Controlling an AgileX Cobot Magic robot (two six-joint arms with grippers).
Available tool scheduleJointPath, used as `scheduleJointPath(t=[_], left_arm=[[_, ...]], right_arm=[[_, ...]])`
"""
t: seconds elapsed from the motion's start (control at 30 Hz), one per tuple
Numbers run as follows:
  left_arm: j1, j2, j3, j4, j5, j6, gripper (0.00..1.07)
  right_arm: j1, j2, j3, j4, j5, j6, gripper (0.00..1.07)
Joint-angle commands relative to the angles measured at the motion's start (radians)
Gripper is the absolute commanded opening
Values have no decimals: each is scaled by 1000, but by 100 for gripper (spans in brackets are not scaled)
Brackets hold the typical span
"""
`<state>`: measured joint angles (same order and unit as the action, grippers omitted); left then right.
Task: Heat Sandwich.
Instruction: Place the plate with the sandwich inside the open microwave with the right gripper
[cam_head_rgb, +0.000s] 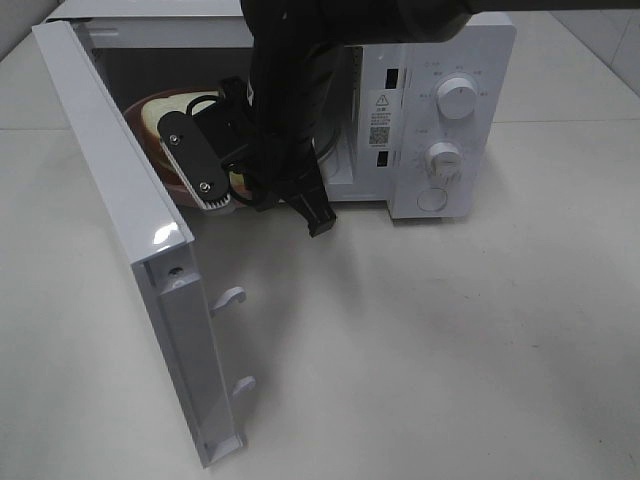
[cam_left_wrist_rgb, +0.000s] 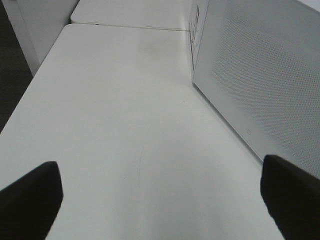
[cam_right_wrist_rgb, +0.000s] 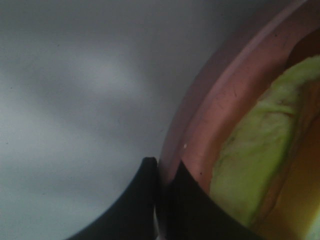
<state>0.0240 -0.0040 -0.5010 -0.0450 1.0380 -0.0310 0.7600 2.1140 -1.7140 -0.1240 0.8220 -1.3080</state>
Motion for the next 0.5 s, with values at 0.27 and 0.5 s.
scheduleJointPath(t=[0.27,0.5], left_arm=[[3,-28,4,1,-4,-1,101],[3,-28,4,1,-4,-1,101]], right_arm=[[-26,65,-109,-7,24,60,2],[-51,114,-182,-6,26,90,2]])
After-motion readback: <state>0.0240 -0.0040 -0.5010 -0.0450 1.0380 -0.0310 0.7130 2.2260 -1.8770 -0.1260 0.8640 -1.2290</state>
